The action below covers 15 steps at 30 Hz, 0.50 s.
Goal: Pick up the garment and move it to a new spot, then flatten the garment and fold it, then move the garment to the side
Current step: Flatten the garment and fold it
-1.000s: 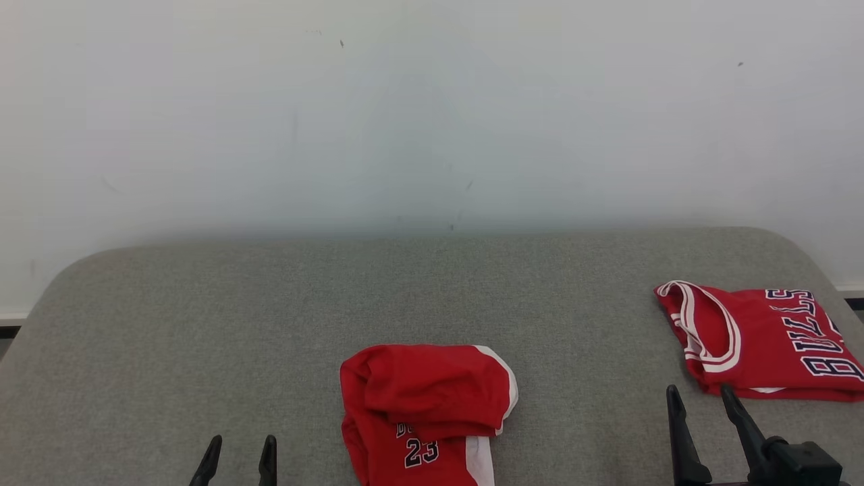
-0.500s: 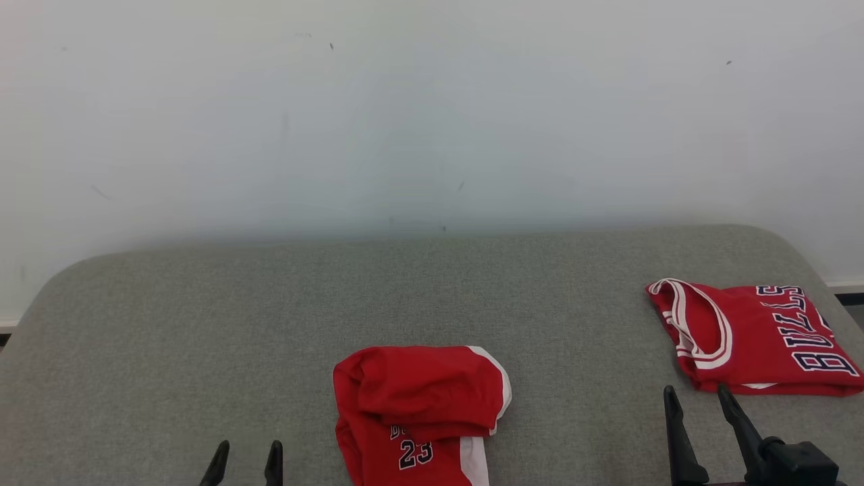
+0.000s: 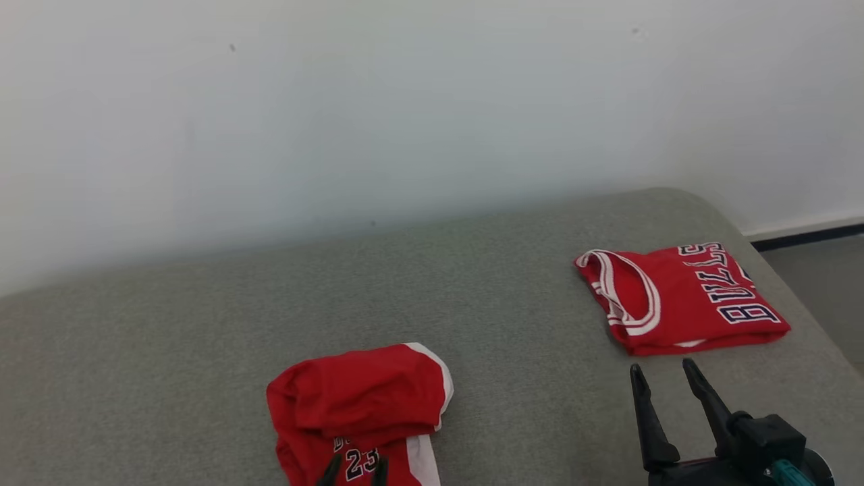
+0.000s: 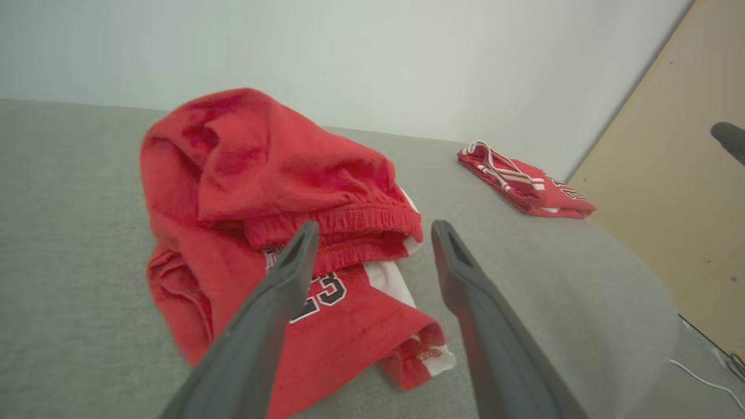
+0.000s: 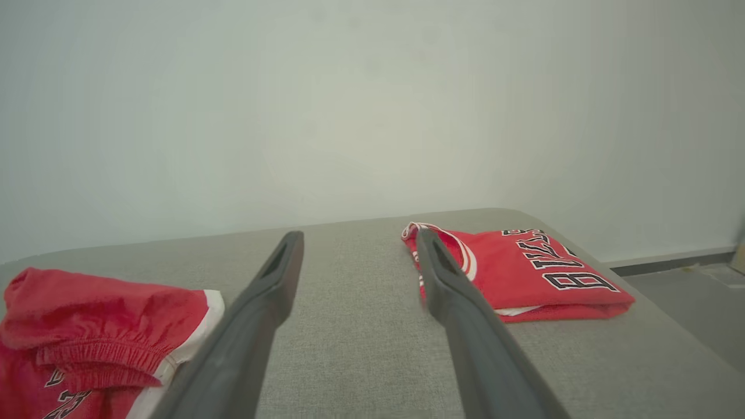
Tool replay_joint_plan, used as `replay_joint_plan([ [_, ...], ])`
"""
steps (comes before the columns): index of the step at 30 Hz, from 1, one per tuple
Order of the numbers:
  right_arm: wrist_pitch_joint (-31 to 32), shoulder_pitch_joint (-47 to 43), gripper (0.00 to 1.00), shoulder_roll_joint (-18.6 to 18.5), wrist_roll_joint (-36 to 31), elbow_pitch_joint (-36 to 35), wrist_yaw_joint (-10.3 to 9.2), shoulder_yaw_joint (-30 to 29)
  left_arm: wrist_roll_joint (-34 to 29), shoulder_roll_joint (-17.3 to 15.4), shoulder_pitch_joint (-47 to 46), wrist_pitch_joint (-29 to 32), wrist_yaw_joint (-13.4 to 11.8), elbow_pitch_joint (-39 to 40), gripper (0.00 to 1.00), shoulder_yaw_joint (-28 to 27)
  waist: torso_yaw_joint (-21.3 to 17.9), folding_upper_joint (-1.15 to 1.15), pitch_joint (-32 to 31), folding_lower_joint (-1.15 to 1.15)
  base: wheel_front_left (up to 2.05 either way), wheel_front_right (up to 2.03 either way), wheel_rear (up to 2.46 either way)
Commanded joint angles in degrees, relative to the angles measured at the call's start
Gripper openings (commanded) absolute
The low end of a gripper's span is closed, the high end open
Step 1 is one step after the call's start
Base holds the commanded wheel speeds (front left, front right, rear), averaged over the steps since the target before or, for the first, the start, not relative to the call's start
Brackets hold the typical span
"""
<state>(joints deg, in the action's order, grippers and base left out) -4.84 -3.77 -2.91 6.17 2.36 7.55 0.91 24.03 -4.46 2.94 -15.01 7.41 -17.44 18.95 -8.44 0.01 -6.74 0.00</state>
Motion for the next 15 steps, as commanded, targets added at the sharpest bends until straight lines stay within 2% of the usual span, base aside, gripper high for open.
replay_joint_plan([
  [1, 0.18, 0.36, 1.0, -0.03, -0.39, -0.31, -0.12, -0.01, 1.02, 0.29, -2.26, 0.28, 0.06, -2.08, 1.0, 1.34, -6.7, -0.01, 2.16, 0.0, 0.0, 0.0, 0.0],
  [7, 0.55, 0.57, 1.0, -0.64, -0.71, -0.99, -0.12, -0.64, 5.55, 1.27, -8.15, 2.21, -0.41, -11.53, 1.0, 3.11, -12.44, -0.01, 4.0, 0.0, 0.0, 0.0, 0.0],
  [9, 0.52, 0.71, 1.0, -0.7, -0.67, -1.12, -0.12, -0.71, 6.21, 1.36, -9.16, 2.44, -0.81, -13.2, 1.0, 3.21, -13.17, -0.01, 4.28, 0.0, 0.0, 0.0, 0.0],
  [10, 0.5, 0.95, 1.0, -0.68, -0.67, -1.31, -0.12, -0.67, 7.61, 1.47, -10.86, 2.99, -1.89, -15.99, 1.0, 3.1, -14.49, -0.01, 4.81, 0.0, 0.0, 0.0, 0.0],
  [12, 0.46, 0.97, 1.0, -0.65, -0.67, -1.39, -0.12, -0.77, 8.18, 1.5, -11.79, 3.17, -2.48, -17.27, 1.0, 3.25, -15.05, -0.01, 5.04, 0.0, 0.0, 0.0, 0.0],
  [15, 0.33, 0.87, 1.0, -0.61, -0.55, -1.49, -0.12, -0.8, 11.08, 1.54, -14.04, 3.78, -4.89, -20.24, 1.0, 3.7, -16.1, -0.01, 5.61, 0.0, 0.0, 0.0, 0.0],
])
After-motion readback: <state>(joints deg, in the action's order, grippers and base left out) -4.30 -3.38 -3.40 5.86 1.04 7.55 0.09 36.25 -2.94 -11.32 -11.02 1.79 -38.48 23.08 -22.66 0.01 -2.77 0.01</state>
